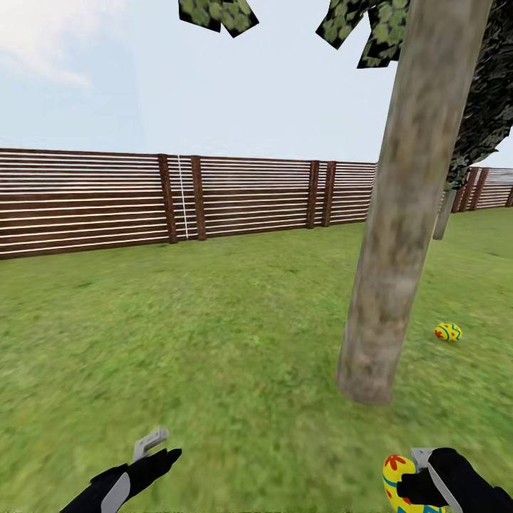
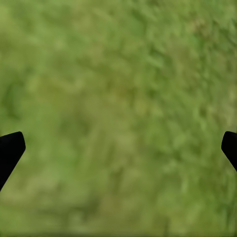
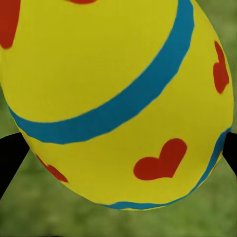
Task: Take the three Easter eggs out of the wicker basket on the lawn in the garden, then place them on the lawn next to a single tree (choose any tree) so that all three eggs are next to the same tree and none are left in the basket.
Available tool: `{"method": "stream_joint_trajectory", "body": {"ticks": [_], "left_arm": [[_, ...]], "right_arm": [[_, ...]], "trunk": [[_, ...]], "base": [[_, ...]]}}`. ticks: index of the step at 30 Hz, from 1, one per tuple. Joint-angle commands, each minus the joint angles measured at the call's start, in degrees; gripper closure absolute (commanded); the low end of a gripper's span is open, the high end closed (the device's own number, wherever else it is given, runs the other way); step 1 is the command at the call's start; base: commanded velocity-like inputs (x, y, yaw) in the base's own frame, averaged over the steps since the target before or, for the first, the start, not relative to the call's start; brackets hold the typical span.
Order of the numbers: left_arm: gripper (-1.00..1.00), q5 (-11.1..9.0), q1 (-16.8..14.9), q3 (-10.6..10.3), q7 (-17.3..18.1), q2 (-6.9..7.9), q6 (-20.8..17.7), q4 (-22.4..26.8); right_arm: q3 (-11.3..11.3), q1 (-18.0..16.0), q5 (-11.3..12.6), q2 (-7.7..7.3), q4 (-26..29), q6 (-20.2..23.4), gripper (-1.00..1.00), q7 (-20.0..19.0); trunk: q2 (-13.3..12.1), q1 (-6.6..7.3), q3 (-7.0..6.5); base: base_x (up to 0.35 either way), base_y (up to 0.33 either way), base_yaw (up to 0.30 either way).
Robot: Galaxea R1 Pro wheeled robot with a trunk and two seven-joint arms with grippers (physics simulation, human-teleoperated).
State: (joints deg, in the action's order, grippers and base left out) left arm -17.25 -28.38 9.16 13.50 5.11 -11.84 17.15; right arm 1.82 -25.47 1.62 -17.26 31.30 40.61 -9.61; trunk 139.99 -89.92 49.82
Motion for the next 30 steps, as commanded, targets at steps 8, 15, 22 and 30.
{"method": "stream_joint_trajectory", "body": {"ticks": [8, 15, 22, 30], "left_arm": [[-1.0, -0.42, -0.04, 0.34, 0.21, -0.02, -0.55, 0.08], [-1.0, -0.42, -0.03, 0.34, 0.22, -0.02, -0.55, 0.02], [-1.0, -0.42, -0.01, 0.34, 0.23, -0.04, -0.55, -0.01], [-1.0, -0.35, -0.01, 0.34, 0.23, -0.44, -0.55, -0.01]], "right_arm": [[0.17, -0.02, 0.14, -0.06, 0.08, 0.26, 1.0, -0.06], [0.2, -0.02, 0.14, -0.05, 0.08, 0.26, 1.0, -0.06], [0.37, -0.02, 0.21, -0.03, 0.08, 0.26, 1.0, -0.06], [0.38, -0.02, 0.2, -0.05, 0.08, 0.26, 1.0, -0.06]], "trunk": [[3.25, -1.75, 1.5], [3.34, -1.93, 3.05], [3.44, -2.11, 4.6], [3.54, -2.32, 6.38]], "base": [[0.0, 0.0, 0.0], [0.0, 0.0, 0.0], [0.0, 0.0, 0.0], [0.0, 0.0, 0.0]]}}
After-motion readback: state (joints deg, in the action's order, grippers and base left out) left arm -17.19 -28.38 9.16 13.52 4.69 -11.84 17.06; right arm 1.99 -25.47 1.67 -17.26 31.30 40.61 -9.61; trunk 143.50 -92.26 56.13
